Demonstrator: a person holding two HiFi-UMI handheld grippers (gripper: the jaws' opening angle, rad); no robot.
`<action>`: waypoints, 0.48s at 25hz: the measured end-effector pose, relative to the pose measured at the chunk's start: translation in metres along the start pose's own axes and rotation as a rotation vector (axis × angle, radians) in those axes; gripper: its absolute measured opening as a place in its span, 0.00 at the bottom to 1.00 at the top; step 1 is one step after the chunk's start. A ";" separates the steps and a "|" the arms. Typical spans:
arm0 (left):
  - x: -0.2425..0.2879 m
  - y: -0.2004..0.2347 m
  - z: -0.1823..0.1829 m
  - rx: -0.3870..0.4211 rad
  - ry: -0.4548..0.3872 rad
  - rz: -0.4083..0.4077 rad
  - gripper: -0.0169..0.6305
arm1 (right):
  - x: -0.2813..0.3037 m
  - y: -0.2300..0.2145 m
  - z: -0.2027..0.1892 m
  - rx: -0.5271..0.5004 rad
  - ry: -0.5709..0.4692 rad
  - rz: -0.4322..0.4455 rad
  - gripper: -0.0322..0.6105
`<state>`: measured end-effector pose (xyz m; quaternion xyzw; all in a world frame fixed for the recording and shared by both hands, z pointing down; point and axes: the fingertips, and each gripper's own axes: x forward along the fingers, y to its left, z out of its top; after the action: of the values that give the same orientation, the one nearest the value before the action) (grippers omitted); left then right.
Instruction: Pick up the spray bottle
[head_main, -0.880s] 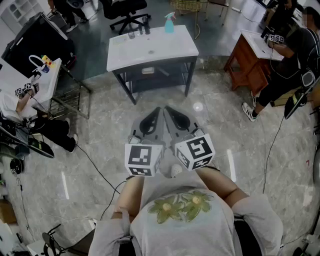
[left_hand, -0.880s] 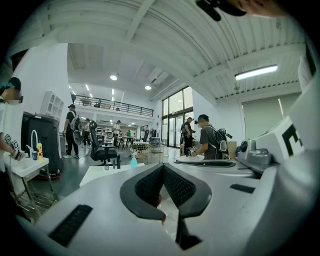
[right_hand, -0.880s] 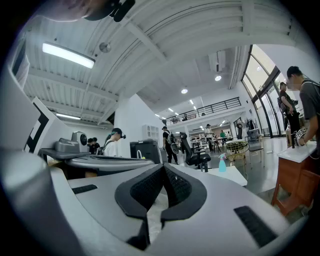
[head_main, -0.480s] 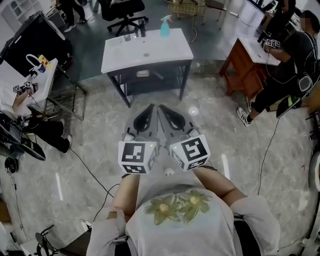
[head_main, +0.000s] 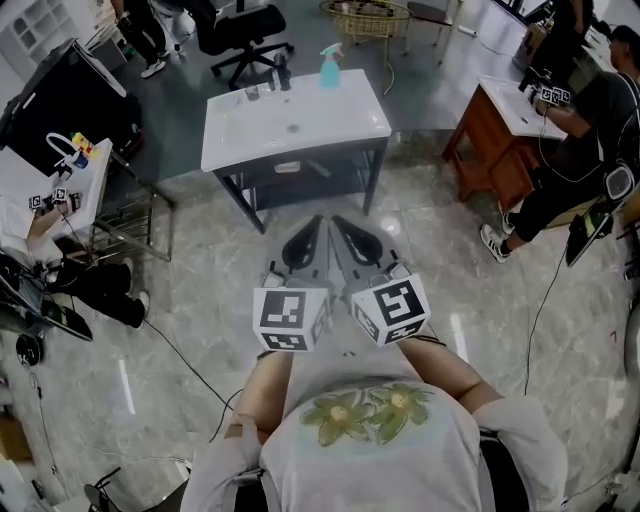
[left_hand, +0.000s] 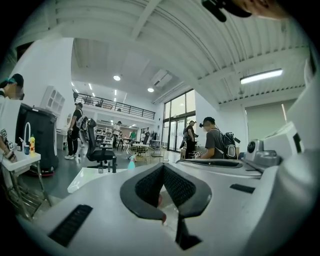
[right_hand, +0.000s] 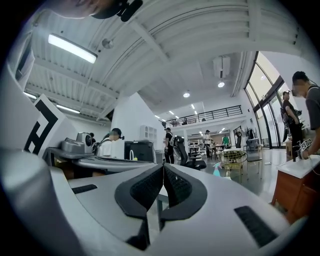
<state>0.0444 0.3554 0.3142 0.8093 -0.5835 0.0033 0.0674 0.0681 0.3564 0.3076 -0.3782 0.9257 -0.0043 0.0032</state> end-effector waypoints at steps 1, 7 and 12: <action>0.010 0.005 0.001 -0.001 -0.003 -0.004 0.04 | 0.009 -0.006 -0.002 -0.006 -0.002 -0.002 0.09; 0.079 0.057 -0.006 -0.022 0.031 -0.029 0.04 | 0.084 -0.042 -0.021 0.004 0.055 0.012 0.08; 0.135 0.112 0.006 -0.011 0.032 -0.038 0.04 | 0.158 -0.069 -0.016 -0.003 0.049 -0.021 0.08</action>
<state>-0.0191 0.1930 0.3317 0.8195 -0.5671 0.0118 0.0814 0.0036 0.1970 0.3237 -0.3875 0.9216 -0.0120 -0.0203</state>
